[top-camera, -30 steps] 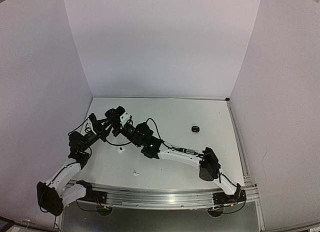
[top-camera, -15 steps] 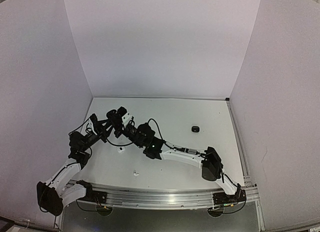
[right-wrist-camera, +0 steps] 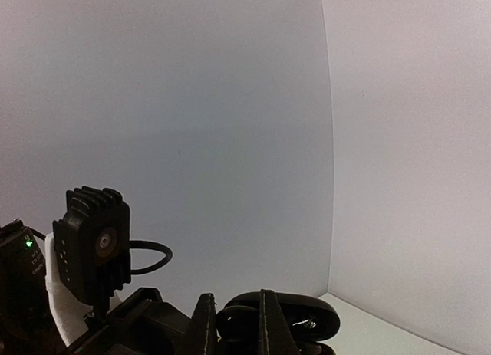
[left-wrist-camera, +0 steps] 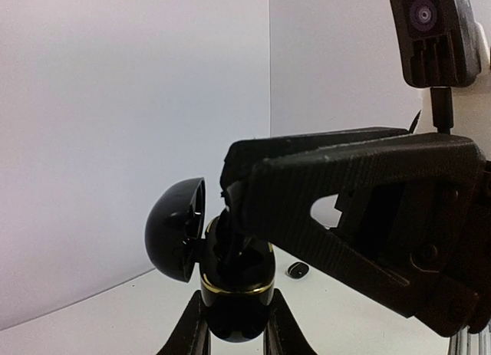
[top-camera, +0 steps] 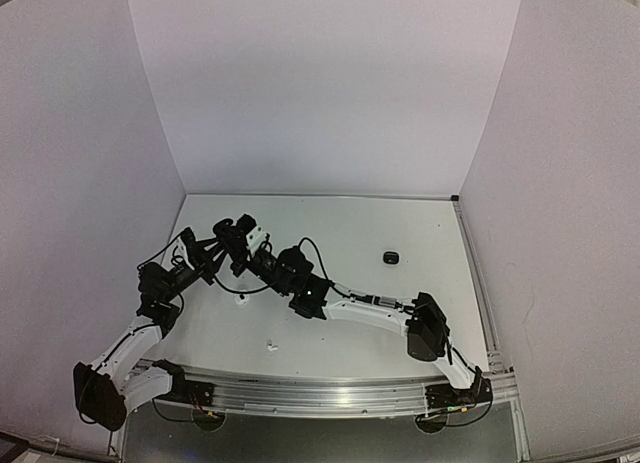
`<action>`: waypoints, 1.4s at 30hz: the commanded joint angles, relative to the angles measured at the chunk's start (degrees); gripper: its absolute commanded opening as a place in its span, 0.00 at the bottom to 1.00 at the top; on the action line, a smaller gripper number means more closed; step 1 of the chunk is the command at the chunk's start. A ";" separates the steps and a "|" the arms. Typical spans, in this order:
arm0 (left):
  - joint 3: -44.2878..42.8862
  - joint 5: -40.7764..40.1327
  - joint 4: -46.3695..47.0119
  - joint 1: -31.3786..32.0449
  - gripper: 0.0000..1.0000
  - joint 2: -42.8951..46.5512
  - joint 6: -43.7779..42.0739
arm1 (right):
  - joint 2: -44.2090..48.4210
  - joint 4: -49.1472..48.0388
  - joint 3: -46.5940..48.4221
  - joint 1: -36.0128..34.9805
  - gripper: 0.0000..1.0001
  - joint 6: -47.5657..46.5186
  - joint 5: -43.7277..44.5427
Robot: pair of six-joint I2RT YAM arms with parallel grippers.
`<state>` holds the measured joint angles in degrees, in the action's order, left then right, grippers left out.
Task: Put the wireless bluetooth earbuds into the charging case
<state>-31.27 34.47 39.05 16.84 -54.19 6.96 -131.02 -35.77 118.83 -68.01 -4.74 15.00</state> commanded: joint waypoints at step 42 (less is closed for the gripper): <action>-0.47 0.09 6.99 -0.42 0.00 -0.20 -1.86 | -3.62 -4.38 6.26 0.26 0.00 4.30 -1.04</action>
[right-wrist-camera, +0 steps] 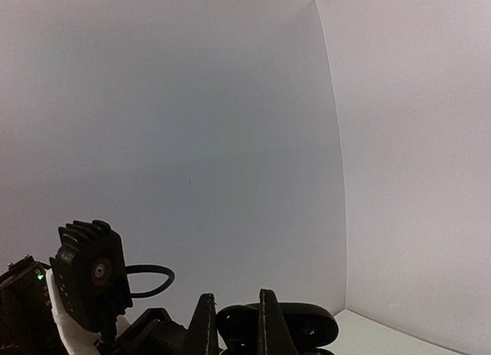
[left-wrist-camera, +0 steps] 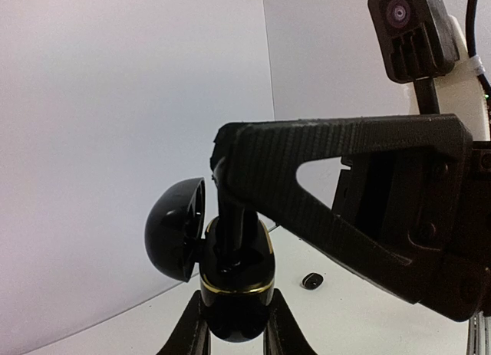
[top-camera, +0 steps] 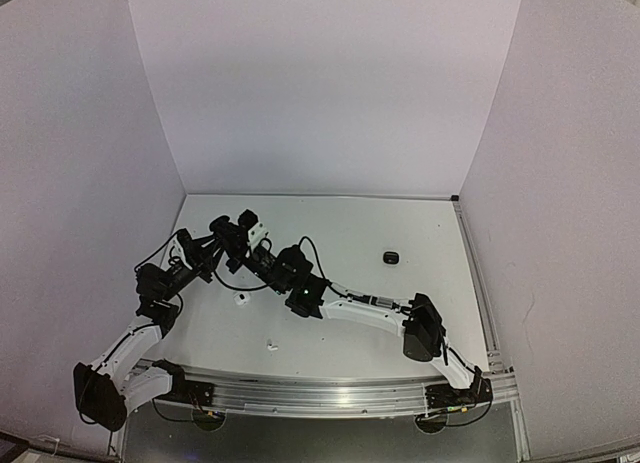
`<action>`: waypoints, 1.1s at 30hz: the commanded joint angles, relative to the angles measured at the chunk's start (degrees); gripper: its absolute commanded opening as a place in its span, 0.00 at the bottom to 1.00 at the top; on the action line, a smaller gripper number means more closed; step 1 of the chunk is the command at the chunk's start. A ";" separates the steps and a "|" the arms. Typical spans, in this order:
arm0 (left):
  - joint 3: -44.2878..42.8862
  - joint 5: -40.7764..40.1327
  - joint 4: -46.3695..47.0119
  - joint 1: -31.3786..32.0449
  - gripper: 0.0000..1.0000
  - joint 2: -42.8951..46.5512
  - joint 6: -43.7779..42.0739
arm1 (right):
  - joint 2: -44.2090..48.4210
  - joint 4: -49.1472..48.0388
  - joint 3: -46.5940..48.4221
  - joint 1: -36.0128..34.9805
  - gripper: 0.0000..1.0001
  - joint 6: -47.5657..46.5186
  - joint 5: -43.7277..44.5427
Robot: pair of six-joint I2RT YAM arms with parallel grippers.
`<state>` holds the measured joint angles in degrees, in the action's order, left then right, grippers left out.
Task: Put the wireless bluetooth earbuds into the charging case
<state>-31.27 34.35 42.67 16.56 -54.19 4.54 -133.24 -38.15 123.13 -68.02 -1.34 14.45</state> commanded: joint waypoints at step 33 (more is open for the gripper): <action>-0.37 -2.26 3.45 -0.21 0.00 -0.10 0.40 | 2.36 -4.47 -8.54 1.57 0.00 -2.35 1.15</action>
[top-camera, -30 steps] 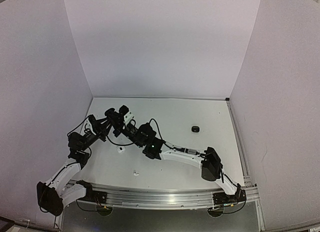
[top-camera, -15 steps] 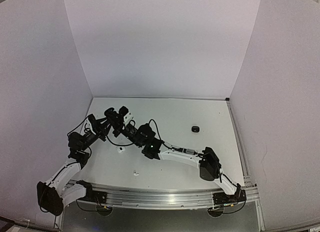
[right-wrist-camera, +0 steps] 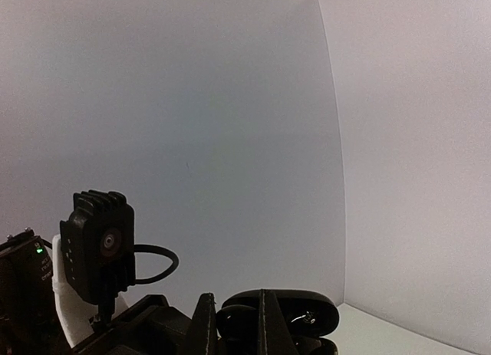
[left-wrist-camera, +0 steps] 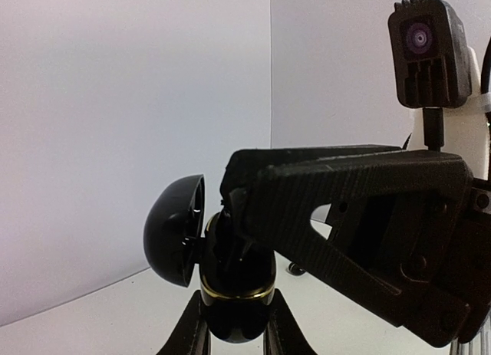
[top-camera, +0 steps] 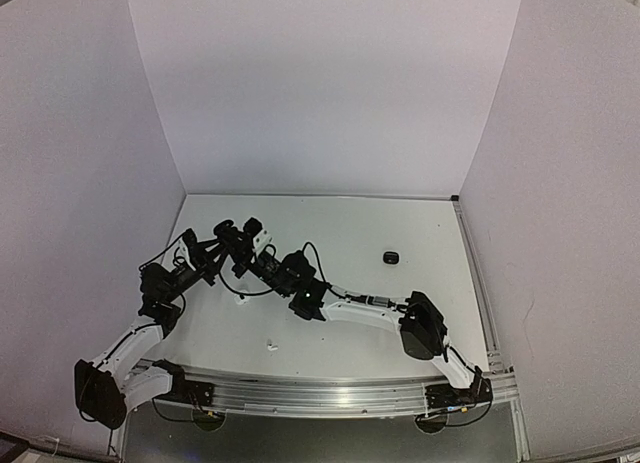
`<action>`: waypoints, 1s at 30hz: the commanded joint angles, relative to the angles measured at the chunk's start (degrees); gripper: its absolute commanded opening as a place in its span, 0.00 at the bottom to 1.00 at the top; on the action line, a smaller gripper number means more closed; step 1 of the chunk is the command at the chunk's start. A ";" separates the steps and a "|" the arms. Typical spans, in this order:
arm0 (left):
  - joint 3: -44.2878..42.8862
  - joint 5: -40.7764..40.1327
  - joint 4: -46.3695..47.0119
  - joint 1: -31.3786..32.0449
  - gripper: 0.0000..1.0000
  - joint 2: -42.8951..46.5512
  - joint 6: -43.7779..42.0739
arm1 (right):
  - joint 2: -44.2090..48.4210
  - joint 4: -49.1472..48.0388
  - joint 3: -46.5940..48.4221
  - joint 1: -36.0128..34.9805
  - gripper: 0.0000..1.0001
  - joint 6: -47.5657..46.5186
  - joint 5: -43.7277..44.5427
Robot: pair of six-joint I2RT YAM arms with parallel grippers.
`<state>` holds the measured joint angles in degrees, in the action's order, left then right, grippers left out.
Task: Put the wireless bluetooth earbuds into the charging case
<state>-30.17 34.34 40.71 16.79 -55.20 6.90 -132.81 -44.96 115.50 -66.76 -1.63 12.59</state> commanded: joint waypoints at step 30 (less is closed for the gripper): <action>-1.16 -0.96 5.57 -0.42 0.00 -0.48 -2.74 | -2.26 2.43 7.72 0.30 0.00 1.19 -1.83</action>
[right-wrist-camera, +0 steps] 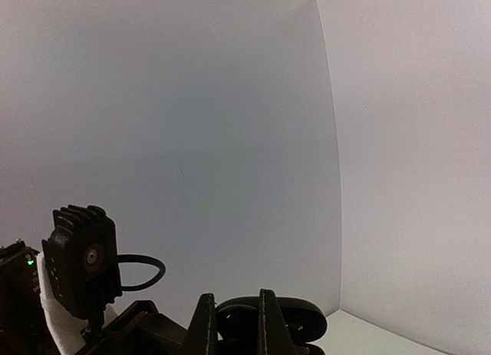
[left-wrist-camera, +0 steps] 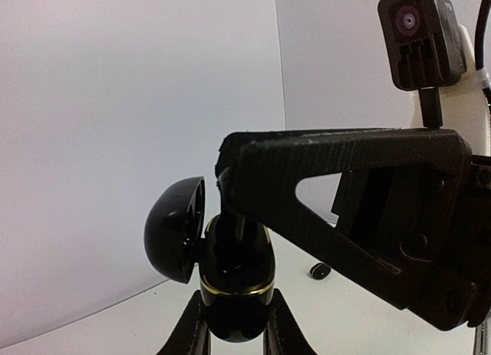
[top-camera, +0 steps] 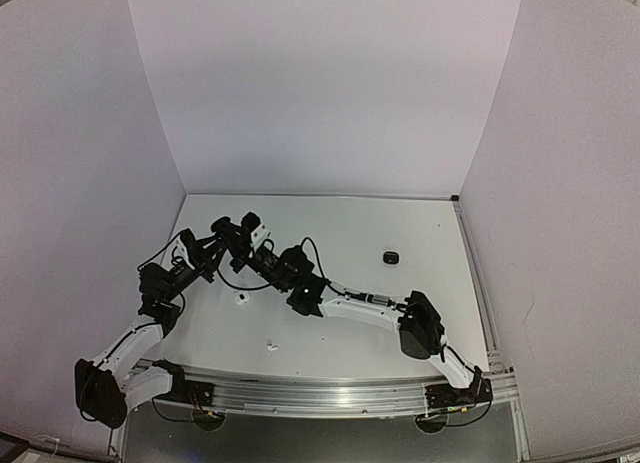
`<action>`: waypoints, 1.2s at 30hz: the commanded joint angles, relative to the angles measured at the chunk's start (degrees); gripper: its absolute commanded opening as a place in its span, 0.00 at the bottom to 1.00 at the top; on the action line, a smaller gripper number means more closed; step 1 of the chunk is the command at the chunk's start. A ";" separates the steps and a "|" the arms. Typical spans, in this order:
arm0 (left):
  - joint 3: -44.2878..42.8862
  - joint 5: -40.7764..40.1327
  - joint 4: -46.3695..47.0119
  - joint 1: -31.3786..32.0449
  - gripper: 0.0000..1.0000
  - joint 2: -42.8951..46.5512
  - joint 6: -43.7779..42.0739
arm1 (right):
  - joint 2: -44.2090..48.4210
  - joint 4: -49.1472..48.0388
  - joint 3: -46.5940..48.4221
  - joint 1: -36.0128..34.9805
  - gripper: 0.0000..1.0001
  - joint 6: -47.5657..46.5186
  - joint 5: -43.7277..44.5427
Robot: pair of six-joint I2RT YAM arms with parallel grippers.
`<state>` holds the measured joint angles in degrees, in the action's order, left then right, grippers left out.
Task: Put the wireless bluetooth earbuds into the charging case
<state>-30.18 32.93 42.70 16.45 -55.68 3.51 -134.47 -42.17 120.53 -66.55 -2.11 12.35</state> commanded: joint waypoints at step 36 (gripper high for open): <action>-1.06 -0.17 4.22 -0.10 0.00 0.11 1.99 | 1.13 0.67 -1.55 0.45 0.00 -0.64 -0.08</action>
<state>-30.17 33.27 42.27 16.45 -56.28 4.48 -135.94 -43.45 121.25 -66.39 -2.50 11.22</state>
